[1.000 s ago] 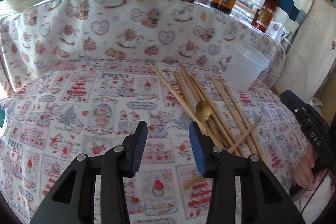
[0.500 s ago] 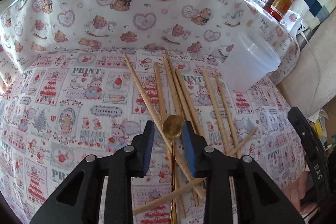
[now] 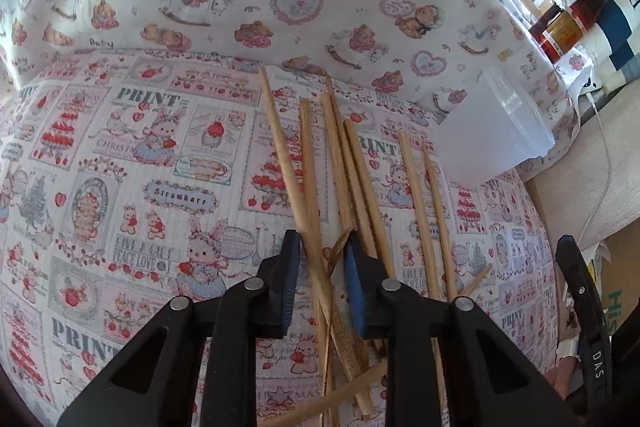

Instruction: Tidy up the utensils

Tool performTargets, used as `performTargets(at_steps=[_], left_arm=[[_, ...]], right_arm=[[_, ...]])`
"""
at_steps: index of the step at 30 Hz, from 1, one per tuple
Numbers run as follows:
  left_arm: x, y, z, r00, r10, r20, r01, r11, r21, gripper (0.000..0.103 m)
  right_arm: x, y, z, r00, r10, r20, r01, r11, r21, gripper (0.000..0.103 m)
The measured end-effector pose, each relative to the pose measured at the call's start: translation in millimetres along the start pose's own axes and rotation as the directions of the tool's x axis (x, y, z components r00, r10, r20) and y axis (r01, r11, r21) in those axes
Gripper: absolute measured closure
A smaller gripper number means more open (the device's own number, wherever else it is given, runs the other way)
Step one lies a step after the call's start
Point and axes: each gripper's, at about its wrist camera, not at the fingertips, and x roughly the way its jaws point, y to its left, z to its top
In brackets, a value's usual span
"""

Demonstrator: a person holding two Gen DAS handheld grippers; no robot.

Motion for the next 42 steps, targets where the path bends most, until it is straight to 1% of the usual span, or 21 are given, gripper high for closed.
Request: performTargets(at_steps=[1, 4, 6, 9, 11, 13, 16, 20, 22, 24, 26, 27, 30, 33, 35, 38, 40, 42], left_arm=[[0, -1, -1, 1.000, 0.007, 0.017, -0.007, 1.000, 0.016, 0.087], [0, -11, -4, 0.998, 0.060, 0.033, -0.063, 0.994, 0.086, 0.091], [-7, -13, -6, 0.996, 0.078, 0.047, -0.082, 0.992, 0.097, 0.093], [-26, -14, -7, 0.993, 0.073, 0.091, -0.084, 0.989, 0.125, 0.093], [-39, -14, -7, 0.988, 0.091, 0.128, -0.109, 0.984, 0.141, 0.093], [-46, -13, -6, 0.984, 0.107, 0.145, -0.127, 0.982, 0.139, 0.093], [-43, -6, -4, 0.988, 0.101, 0.114, -0.115, 0.985, 0.126, 0.093], [-27, 4, -3, 0.988, 0.153, 0.034, -0.156, 0.981, 0.113, 0.093], [-20, 8, -3, 0.986, 0.169, 0.014, -0.169, 0.980, 0.106, 0.093], [-17, 9, -2, 0.982, 0.189, 0.018, -0.190, 0.976, 0.107, 0.092], [-18, 8, -2, 0.980, 0.194, 0.037, -0.197, 0.974, 0.114, 0.092], [-20, 7, -2, 0.981, 0.187, 0.044, -0.191, 0.975, 0.116, 0.091], [-28, 7, -1, 0.984, 0.161, 0.071, -0.169, 0.978, 0.123, 0.090], [-32, 7, -1, 0.988, 0.137, 0.065, -0.145, 0.981, 0.132, 0.092], [-30, 7, 0, 0.990, 0.133, 0.044, -0.138, 0.981, 0.133, 0.092], [-27, 5, 1, 0.986, 0.151, 0.067, -0.159, 0.979, 0.130, 0.092], [-20, 0, 0, 0.983, 0.162, 0.089, -0.173, 0.976, 0.134, 0.089], [-14, -3, 0, 0.985, 0.149, 0.088, -0.160, 0.977, 0.140, 0.084]], right_arm=[[0, 0, 0, 1.000, 0.001, -0.002, -0.001, 1.000, -0.001, 0.076], [0, 2, 0, 1.000, -0.001, 0.000, 0.001, 1.000, -0.010, 0.076], [-1, 4, 0, 1.000, -0.013, 0.009, 0.013, 1.000, -0.026, 0.076], [-2, 8, -2, 0.999, -0.036, 0.027, 0.038, 0.998, -0.054, 0.076], [-2, 11, -3, 0.998, -0.048, 0.032, 0.050, 0.996, -0.073, 0.076], [-1, 12, -4, 0.998, -0.049, 0.028, 0.051, 0.995, -0.083, 0.076], [2, 13, -6, 0.999, -0.048, 0.013, 0.049, 0.995, -0.083, 0.076], [4, 12, -6, 0.999, -0.053, 0.003, 0.053, 0.995, -0.081, 0.076], [5, 11, -6, 0.999, -0.051, -0.004, 0.050, 0.996, -0.075, 0.076], [6, 10, -6, 0.999, -0.045, -0.012, 0.044, 0.997, -0.068, 0.074], [7, 10, -6, 0.999, -0.042, -0.016, 0.041, 0.997, -0.066, 0.071], [7, 10, -7, 0.999, -0.044, -0.015, 0.043, 0.997, -0.066, 0.069], [6, 10, -7, 0.999, -0.051, -0.014, 0.050, 0.997, -0.067, 0.069], [6, 10, -7, 0.999, -0.053, -0.011, 0.052, 0.996, -0.068, 0.069], [6, 10, -7, 0.999, -0.054, -0.009, 0.053, 0.996, -0.070, 0.069], [6, 10, -7, 0.999, -0.054, -0.009, 0.053, 0.996, -0.070, 0.069], [6, 10, -7, 0.998, -0.054, -0.010, 0.054, 0.996, -0.070, 0.069], [6, 10, -7, 0.998, -0.055, -0.009, 0.055, 0.996, -0.073, 0.069]])
